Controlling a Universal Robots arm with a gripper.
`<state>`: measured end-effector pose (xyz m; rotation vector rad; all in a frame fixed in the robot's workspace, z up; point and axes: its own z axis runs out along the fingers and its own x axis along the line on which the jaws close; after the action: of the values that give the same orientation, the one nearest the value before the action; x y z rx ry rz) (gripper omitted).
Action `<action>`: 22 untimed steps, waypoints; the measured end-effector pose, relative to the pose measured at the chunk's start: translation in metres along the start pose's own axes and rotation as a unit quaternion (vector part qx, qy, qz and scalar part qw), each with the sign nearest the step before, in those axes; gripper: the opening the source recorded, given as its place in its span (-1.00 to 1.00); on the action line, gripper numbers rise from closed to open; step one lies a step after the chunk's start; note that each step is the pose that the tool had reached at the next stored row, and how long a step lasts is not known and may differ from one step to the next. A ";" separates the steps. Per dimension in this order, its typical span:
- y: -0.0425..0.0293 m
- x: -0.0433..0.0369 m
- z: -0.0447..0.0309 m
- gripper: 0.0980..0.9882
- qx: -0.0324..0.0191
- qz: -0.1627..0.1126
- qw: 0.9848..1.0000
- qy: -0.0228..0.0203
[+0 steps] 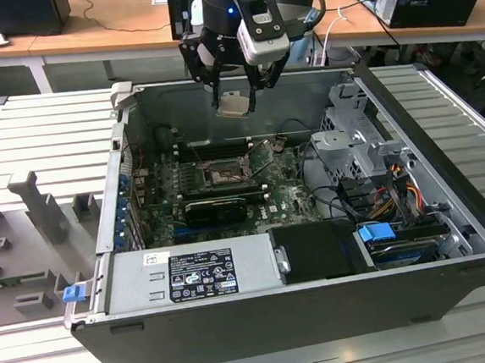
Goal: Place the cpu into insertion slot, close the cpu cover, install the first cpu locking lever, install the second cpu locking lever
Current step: 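Place the cpu into insertion slot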
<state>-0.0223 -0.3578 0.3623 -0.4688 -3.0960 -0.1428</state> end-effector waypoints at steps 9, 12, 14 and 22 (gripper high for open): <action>0.0000 0.0000 0.0000 -0.02 0.000 0.021 1.000 -0.002; 0.0000 0.0000 0.0000 -0.02 -0.001 0.028 1.000 -0.002; 0.0000 0.0000 0.0000 -0.02 -0.001 0.034 0.999 -0.003; 0.0000 0.0000 0.0000 -0.02 -0.001 0.053 0.999 -0.005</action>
<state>-0.0223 -0.3579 0.3623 -0.6338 -3.0714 -0.1433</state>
